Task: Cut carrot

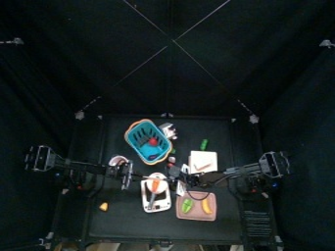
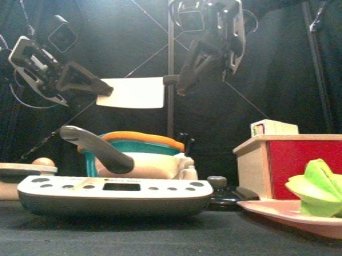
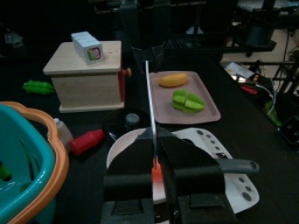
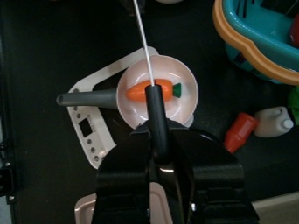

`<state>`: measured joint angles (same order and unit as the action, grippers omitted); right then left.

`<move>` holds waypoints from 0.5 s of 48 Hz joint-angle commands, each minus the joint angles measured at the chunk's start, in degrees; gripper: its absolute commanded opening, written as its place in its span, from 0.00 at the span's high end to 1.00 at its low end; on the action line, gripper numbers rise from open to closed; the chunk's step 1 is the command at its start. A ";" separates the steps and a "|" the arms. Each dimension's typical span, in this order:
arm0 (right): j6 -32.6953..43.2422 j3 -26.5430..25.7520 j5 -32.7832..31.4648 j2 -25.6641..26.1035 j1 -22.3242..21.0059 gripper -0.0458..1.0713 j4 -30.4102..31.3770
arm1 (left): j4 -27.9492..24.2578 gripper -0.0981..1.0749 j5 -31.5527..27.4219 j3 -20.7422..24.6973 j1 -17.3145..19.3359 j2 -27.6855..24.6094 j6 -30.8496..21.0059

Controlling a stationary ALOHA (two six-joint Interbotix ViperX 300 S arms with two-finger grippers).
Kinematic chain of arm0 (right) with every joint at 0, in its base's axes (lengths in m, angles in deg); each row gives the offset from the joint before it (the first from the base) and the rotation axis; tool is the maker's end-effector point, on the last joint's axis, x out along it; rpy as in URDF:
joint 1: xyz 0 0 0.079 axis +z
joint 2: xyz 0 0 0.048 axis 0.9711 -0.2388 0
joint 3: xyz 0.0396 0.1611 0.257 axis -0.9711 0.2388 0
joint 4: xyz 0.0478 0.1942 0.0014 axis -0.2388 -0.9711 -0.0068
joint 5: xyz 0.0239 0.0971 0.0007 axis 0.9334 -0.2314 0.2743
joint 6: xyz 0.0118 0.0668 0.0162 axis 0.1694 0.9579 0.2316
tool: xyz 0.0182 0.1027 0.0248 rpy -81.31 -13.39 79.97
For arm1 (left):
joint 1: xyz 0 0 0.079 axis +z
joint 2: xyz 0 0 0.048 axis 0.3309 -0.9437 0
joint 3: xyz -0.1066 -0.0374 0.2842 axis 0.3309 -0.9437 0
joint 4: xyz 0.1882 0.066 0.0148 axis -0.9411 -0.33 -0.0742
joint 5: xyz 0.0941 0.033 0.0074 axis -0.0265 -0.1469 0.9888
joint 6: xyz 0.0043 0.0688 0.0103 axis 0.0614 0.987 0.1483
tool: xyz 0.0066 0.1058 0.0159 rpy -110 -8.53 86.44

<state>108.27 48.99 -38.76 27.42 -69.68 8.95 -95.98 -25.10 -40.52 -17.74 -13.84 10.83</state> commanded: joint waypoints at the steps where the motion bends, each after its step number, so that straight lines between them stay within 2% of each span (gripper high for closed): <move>1: 0.18 -0.44 -0.62 -0.09 0.00 0.54 -0.09 | -0.09 0.61 -0.35 -0.09 -0.09 -0.62 0.18; 13: 0.18 -0.44 -0.62 -3.60 0.26 0.54 -0.70 | 0.00 0.61 -0.70 0.88 -0.09 -5.54 0.18; 24: 0.18 -0.44 -1.14 -4.75 0.26 0.54 -1.93 | 0.09 0.61 -0.70 2.11 0.26 -10.20 0.18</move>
<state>108.27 49.07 -39.46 21.53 -69.42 7.28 -95.98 -25.98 -39.38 -17.65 -22.98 10.92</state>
